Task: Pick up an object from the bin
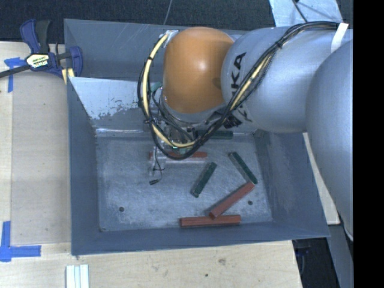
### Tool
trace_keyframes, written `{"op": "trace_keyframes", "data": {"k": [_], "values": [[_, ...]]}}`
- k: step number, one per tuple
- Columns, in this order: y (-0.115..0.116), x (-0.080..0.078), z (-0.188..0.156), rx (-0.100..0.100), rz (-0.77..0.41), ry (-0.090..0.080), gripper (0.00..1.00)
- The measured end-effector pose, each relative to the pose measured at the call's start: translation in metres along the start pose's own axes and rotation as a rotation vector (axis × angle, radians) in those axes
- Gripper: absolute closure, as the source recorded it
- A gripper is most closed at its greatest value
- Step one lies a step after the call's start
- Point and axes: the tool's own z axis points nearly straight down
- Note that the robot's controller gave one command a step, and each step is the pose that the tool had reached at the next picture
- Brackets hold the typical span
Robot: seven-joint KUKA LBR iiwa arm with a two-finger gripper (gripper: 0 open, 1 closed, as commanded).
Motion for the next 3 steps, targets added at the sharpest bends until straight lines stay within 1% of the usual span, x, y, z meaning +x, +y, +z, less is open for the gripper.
{"op": "trace_keyframes", "data": {"k": [1,2,3], "values": [[-0.001,-0.002,-0.004,-0.001,0.003,-0.008,0.00],[-0.003,-0.002,-0.003,-0.002,0.000,-0.008,0.00],[-0.052,-0.002,0.002,0.002,0.054,-0.007,0.00]]}}
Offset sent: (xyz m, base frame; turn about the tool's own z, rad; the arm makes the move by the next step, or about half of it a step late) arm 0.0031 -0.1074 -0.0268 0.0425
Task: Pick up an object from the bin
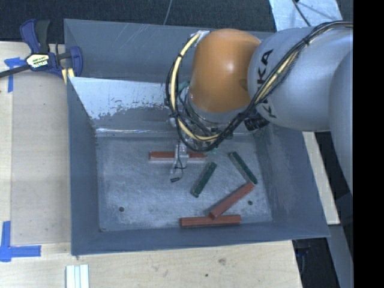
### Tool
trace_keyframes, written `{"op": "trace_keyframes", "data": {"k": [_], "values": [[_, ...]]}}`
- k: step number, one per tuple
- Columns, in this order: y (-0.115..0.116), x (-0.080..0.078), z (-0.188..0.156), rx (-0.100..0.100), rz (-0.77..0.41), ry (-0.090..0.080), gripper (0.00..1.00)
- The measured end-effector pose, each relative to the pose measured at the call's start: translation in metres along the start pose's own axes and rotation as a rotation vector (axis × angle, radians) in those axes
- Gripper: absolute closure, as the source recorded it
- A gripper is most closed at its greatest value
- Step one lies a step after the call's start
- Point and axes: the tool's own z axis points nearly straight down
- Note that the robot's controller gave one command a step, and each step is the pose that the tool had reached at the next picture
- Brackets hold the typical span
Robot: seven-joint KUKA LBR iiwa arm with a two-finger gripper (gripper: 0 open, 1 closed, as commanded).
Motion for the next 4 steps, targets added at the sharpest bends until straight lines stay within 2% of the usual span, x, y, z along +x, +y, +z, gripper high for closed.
{"op": "trace_keyframes", "data": {"k": [1,2,3,4], "values": [[-0.012,-0.012,0.078,-0.002,-0.029,0.000,0.00],[-0.031,0.012,0.092,-0.002,0.108,-0.001,1.00],[-0.031,0.012,0.092,-0.002,0.108,-0.001,1.00],[-0.004,0.013,-0.041,-0.002,0.062,0.000,1.00]]}}
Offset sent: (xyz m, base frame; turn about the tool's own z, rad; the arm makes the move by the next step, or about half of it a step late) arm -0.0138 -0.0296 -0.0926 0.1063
